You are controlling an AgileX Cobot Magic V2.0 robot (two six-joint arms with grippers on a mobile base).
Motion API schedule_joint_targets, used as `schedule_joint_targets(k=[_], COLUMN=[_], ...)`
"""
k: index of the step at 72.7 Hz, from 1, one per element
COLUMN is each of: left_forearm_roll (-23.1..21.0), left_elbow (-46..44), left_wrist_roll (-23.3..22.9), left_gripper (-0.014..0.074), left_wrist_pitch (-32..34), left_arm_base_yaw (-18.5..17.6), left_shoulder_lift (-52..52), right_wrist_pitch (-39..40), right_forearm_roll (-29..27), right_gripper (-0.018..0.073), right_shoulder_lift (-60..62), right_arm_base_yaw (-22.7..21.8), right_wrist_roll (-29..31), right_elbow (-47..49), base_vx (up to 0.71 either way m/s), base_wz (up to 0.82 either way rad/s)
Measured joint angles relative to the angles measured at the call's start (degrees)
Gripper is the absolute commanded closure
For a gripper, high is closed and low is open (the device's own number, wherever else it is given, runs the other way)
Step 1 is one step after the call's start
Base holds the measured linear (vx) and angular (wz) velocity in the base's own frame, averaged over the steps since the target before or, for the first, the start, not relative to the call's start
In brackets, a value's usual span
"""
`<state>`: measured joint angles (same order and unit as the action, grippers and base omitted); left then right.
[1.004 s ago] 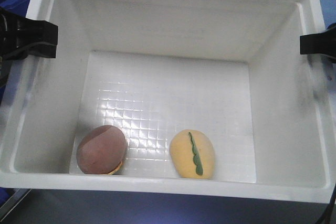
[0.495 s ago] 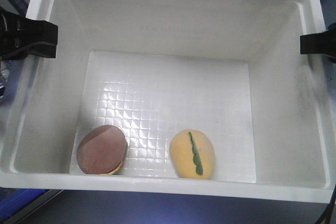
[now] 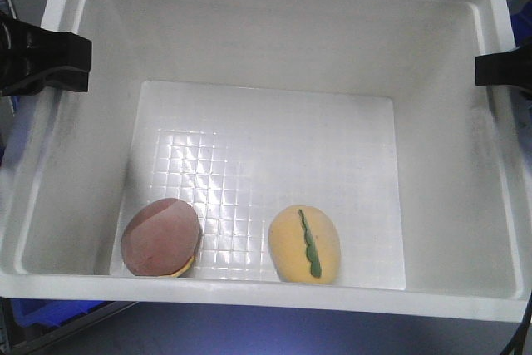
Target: Place moving items into box and shelve
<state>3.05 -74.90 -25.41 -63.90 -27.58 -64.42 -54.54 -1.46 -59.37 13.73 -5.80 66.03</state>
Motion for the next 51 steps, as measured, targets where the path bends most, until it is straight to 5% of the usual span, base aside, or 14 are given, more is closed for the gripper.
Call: schedule_joint_targets(k=[51], left_forearm_roll=[0.00], left_elbow=[0.00], left_wrist_roll=[0.00], left_gripper=[0.0602], left_wrist_pitch=[-0.04], left_arm_base_yaw=[0.00], left_shoulder_lift=[0.00], right_wrist_pitch=[0.00], right_forearm_roll=[0.00], right_gripper=[0.0565], right_shoulder_lift=[0.00], right_arm_base_yaw=[0.00], right_wrist_roll=[0.00], right_elbow=[0.00], base_vx=[0.07], base_wz=[0.38])
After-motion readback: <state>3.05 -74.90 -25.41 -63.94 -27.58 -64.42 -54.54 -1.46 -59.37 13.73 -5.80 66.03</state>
